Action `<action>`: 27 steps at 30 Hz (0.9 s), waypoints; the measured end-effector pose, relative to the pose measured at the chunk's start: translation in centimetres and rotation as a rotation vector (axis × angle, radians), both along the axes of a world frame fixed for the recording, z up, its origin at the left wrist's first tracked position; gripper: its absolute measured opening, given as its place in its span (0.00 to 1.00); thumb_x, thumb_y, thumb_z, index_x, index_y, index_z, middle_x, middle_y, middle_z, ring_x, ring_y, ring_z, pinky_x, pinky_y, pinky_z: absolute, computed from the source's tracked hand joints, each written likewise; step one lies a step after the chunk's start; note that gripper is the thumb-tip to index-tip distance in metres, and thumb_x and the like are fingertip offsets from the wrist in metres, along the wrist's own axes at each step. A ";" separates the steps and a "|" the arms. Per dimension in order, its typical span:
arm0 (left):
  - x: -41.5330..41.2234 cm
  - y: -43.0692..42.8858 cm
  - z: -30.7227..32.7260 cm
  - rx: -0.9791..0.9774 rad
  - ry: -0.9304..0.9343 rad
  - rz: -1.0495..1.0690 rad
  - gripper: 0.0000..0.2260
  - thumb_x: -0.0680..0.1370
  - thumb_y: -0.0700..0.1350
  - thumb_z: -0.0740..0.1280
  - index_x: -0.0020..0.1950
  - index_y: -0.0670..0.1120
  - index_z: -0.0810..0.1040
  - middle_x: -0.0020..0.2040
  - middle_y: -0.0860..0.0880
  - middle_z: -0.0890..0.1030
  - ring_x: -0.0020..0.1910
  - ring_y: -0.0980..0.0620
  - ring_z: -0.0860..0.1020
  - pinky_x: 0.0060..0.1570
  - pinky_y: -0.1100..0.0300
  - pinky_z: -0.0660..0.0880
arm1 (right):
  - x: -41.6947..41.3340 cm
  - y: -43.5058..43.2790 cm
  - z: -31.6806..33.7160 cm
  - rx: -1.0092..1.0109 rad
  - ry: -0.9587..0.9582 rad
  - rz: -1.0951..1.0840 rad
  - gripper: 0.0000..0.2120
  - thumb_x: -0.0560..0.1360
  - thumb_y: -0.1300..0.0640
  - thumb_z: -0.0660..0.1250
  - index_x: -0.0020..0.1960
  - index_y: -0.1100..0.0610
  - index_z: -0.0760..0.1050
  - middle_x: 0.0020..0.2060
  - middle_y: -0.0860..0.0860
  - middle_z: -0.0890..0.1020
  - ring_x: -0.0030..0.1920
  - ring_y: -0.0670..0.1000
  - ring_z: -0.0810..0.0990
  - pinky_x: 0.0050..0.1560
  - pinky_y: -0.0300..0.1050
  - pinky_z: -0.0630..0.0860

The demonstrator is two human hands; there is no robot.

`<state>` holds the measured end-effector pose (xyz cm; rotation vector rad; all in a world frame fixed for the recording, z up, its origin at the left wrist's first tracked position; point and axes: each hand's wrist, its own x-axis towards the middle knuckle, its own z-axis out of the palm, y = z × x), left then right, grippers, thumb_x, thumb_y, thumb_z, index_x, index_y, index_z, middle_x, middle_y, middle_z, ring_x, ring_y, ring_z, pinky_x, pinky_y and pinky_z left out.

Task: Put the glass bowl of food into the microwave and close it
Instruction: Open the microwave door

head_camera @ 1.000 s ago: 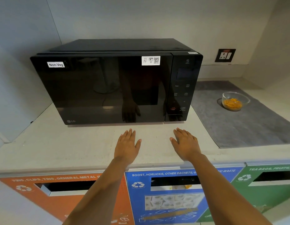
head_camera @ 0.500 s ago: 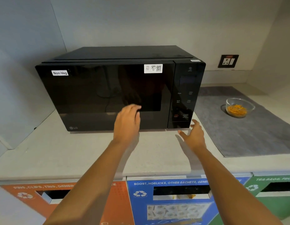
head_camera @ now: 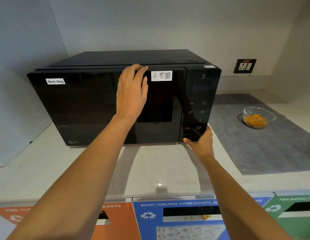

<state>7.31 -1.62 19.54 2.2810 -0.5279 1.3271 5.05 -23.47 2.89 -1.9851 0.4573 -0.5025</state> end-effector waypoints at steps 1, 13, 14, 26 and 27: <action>0.1 -0.1 -0.1 -0.012 -0.006 -0.002 0.16 0.80 0.43 0.59 0.66 0.42 0.75 0.62 0.43 0.76 0.64 0.48 0.72 0.66 0.58 0.67 | 0.1 0.1 0.0 0.000 -0.017 -0.004 0.42 0.64 0.53 0.78 0.70 0.52 0.58 0.65 0.54 0.70 0.66 0.57 0.70 0.65 0.55 0.70; 1.1 -1.0 -0.7 -0.156 -0.097 -0.002 0.13 0.79 0.44 0.61 0.59 0.43 0.79 0.54 0.44 0.80 0.56 0.46 0.76 0.60 0.57 0.71 | 0.2 0.6 -1.4 0.026 -0.090 0.002 0.42 0.65 0.51 0.76 0.71 0.50 0.55 0.69 0.51 0.67 0.69 0.55 0.67 0.66 0.51 0.68; 1.2 -1.1 -0.7 -0.167 -0.105 0.003 0.12 0.78 0.44 0.61 0.58 0.43 0.80 0.53 0.44 0.80 0.55 0.46 0.76 0.59 0.57 0.71 | 0.3 0.7 -1.3 0.028 -0.090 -0.008 0.42 0.65 0.51 0.76 0.71 0.51 0.55 0.68 0.51 0.67 0.69 0.55 0.68 0.66 0.50 0.68; -0.4 -1.1 -0.3 -0.168 -0.112 0.038 0.11 0.78 0.44 0.62 0.54 0.42 0.81 0.47 0.44 0.80 0.49 0.46 0.77 0.55 0.55 0.72 | 0.4 1.0 0.2 0.091 -0.105 -0.033 0.39 0.64 0.59 0.78 0.68 0.55 0.59 0.63 0.53 0.71 0.65 0.56 0.72 0.64 0.50 0.71; -0.5 -1.0 -0.2 -0.159 -0.102 0.041 0.11 0.78 0.44 0.62 0.54 0.43 0.81 0.48 0.44 0.80 0.49 0.46 0.77 0.55 0.55 0.72 | 0.2 0.9 0.1 0.084 -0.091 -0.018 0.39 0.64 0.58 0.78 0.68 0.55 0.59 0.64 0.53 0.71 0.65 0.56 0.71 0.65 0.50 0.70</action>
